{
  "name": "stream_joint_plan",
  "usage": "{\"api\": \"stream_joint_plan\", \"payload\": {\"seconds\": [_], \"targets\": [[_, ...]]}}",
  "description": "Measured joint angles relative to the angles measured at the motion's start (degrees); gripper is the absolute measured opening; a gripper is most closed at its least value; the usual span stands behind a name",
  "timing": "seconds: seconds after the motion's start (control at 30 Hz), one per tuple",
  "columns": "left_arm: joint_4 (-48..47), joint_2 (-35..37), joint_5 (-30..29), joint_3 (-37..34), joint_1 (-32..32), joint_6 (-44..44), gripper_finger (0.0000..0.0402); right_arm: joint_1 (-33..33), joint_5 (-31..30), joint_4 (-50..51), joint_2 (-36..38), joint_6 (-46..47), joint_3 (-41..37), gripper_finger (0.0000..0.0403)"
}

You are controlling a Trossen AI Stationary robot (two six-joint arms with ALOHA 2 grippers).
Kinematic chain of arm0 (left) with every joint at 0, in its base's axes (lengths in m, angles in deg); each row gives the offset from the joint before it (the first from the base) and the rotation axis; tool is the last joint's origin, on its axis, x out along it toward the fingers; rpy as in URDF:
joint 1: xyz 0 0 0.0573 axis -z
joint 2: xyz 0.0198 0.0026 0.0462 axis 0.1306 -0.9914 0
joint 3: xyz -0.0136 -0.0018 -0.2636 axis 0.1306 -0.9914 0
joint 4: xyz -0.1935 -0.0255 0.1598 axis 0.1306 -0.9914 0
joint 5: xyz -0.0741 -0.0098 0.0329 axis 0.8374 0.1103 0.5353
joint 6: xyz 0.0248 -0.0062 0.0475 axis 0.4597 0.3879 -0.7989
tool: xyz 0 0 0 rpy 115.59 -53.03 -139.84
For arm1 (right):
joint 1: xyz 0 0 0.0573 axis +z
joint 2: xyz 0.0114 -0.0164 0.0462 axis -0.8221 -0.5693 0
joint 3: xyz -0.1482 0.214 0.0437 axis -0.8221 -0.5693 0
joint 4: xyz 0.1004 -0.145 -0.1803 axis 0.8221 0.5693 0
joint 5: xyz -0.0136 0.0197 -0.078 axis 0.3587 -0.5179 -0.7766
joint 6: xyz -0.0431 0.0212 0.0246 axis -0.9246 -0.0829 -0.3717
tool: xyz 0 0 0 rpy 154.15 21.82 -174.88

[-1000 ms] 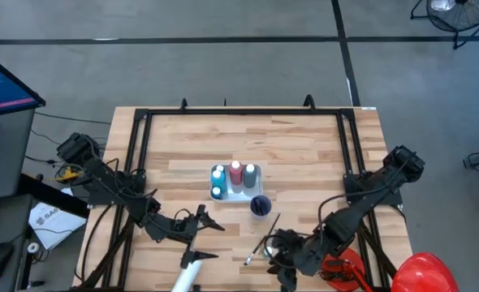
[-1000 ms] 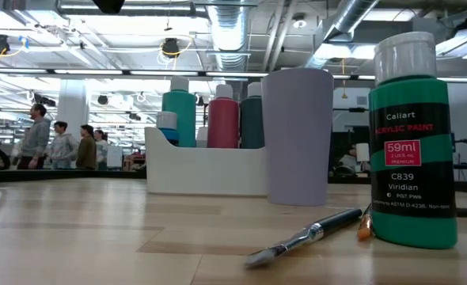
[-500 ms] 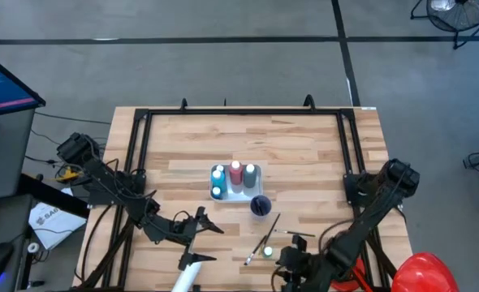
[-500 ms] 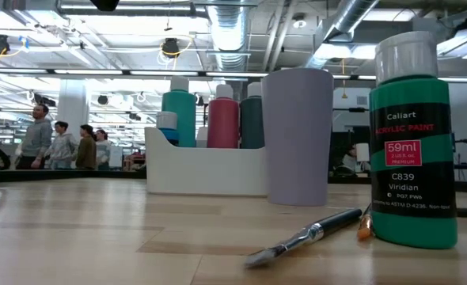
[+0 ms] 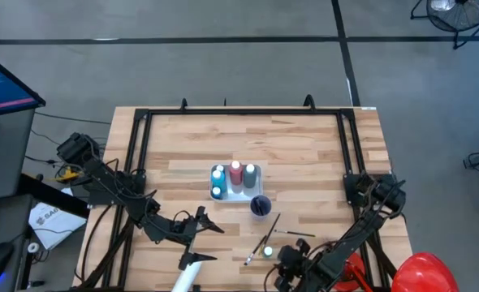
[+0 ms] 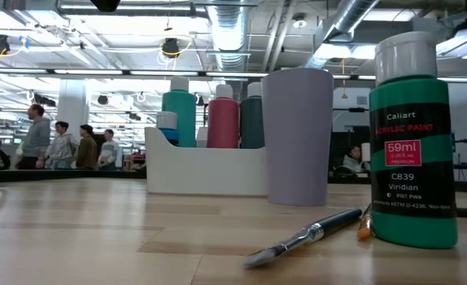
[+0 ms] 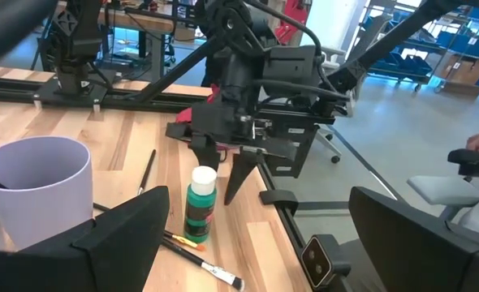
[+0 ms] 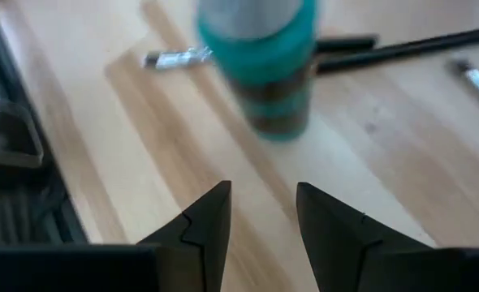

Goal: Pick & Place Paint Supplies
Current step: Put the green paint bottle into the white bin

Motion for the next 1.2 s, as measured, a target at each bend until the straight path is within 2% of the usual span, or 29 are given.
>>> {"api": "stream_joint_plan", "payload": {"seconds": [0.17, 0.57, 0.7, 0.97, 1.2], "targets": [[-0.1, 0.0, 0.0, 0.0, 0.0, 0.0, 0.0374, -0.7, -4.7, -3.0, 0.0, 2.4, 0.0, 0.0133], [-0.2, 0.0, 0.0, 0.0, 0.0, 0.0, 0.0374, -4.7, -2.3, -4.3, 0.1, -0.5, 0.0, 0.0138], [-0.2, 0.0, 0.0, 0.0, 0.0, 0.0, 0.0374, -5.6, -0.8, -3.8, 0.1, -0.9, 0.0, 0.0157], [-0.2, 0.0, 0.0, 0.0, 0.0, 0.0, 0.0374, -6.5, -1.0, -2.5, 0.2, -1.2, 0.0, 0.0221], [-0.2, 0.0, 0.0, 0.0, 0.0, 0.0, 0.0374, -7.9, -1.7, -2.4, 0.2, -1.8, 0.0, 0.0224]]}}
